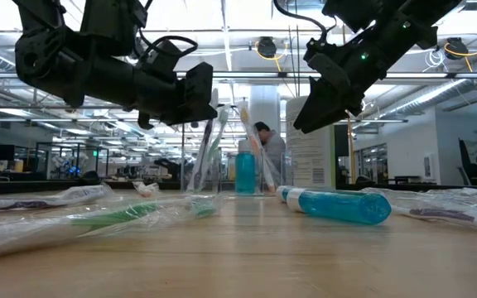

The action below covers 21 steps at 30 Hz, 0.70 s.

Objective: Pick & Place toothbrushing station
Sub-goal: Put the left purple toothbrush into the transparent organizer

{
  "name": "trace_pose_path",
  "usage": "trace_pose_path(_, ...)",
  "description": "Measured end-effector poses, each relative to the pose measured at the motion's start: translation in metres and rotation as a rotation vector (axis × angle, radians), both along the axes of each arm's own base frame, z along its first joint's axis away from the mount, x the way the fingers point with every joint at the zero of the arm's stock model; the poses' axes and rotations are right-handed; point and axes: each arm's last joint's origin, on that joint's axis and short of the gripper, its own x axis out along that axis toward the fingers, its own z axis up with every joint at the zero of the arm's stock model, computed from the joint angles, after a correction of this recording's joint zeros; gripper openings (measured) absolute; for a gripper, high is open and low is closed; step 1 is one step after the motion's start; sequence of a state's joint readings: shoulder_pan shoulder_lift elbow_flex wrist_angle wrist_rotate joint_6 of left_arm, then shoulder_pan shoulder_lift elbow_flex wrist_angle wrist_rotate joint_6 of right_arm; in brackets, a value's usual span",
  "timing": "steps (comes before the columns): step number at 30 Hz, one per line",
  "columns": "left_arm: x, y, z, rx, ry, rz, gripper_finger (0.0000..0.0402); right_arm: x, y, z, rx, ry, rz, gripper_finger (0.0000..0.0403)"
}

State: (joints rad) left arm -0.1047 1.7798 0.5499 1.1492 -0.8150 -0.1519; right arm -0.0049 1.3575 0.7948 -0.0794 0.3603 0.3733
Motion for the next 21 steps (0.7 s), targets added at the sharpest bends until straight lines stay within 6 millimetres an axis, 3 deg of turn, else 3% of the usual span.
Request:
trace_pose_path(5, 0.000, 0.000, -0.004, -0.045, 0.006, 0.004, 0.0057, 0.000, 0.000, 0.000, 0.000, 0.000, 0.000, 0.0194)
trace_pose_path(21, -0.002, 0.001, -0.013, -0.090, 0.060, 0.016, 0.0062, 0.000, 0.000, 0.000, 0.000, 0.000, 0.000, 0.0194)
